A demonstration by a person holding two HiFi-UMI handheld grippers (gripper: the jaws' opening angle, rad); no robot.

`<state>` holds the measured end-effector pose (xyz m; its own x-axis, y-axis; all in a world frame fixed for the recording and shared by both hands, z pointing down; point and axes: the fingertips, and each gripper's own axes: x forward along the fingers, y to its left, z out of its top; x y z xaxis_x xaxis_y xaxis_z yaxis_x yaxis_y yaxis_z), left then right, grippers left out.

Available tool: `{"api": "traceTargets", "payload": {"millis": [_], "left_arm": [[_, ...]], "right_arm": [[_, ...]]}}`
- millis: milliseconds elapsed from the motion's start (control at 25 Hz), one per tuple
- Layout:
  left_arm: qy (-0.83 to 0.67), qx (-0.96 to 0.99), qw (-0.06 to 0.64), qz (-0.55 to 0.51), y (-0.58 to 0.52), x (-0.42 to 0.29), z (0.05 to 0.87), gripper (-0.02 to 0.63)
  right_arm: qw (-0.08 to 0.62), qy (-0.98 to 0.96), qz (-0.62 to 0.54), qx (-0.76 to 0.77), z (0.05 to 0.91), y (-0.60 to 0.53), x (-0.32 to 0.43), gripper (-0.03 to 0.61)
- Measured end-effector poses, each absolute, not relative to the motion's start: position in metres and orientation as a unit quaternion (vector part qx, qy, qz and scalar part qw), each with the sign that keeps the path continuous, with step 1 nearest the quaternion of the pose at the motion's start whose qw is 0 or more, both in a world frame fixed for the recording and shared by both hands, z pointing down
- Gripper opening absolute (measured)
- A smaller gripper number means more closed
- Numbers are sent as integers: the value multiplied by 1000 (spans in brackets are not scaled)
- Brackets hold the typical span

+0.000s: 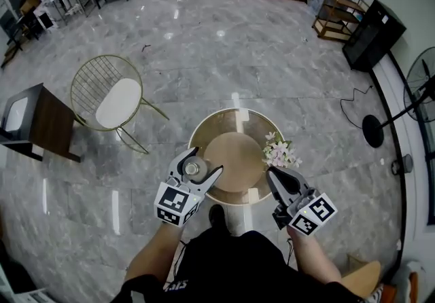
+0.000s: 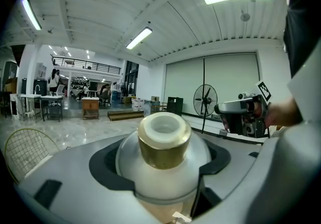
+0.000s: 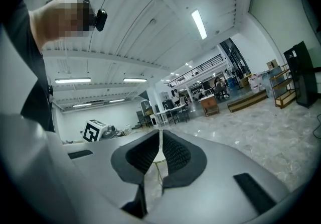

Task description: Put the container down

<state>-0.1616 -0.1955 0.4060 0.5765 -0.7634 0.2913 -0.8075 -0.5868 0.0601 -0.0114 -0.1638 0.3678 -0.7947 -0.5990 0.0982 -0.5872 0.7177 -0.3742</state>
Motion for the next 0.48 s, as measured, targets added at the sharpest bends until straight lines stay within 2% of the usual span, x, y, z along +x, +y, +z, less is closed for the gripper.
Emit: {"api": "traceTargets", "payload": {"millis": [480], "left_arm": [[-424,886,128,141,-245,-162,457,344]], "right_arm": [[-4,909,-215,-356,406,-220,-7,20]]}}
